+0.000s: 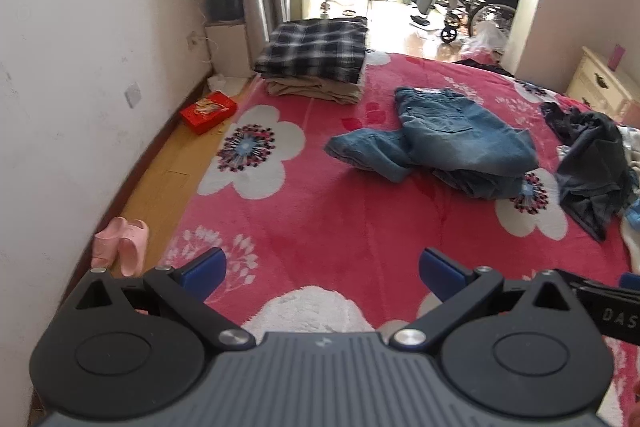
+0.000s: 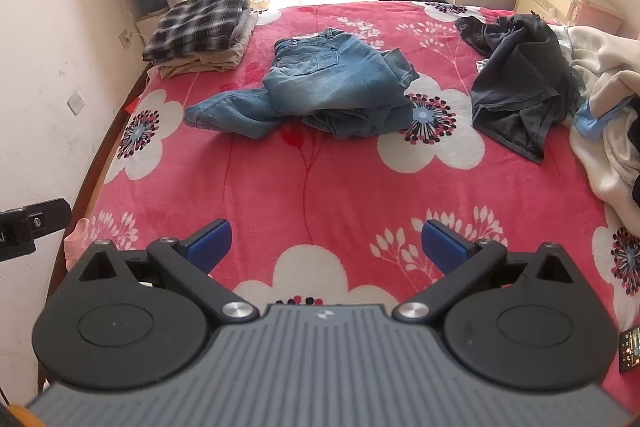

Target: Fold clothes

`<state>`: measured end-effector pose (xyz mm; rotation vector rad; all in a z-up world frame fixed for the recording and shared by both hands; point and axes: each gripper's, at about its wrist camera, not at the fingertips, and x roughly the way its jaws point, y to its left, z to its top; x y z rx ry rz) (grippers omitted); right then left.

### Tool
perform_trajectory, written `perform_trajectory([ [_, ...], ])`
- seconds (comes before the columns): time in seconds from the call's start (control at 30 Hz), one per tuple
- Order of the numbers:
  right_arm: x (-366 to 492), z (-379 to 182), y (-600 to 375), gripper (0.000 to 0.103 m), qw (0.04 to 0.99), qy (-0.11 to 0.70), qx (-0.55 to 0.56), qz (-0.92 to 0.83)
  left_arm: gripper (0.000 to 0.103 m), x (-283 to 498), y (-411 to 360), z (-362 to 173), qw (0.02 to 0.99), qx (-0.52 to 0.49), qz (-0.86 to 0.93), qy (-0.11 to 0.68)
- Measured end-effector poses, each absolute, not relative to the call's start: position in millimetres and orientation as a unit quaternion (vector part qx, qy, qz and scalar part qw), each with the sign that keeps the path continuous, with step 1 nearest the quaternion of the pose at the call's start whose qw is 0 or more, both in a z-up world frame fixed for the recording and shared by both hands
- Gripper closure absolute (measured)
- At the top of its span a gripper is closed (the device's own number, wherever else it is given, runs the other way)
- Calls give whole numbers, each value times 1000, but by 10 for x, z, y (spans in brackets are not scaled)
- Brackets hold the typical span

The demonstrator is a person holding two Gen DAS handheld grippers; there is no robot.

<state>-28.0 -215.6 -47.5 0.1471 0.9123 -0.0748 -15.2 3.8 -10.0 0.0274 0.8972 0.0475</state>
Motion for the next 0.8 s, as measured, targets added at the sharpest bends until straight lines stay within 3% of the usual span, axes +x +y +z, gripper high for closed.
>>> perform_trajectory([
  [0.8, -247, -521, -2103, 1, 892, 446, 63, -40, 0, -123, 85, -154, 898, 15, 35, 439],
])
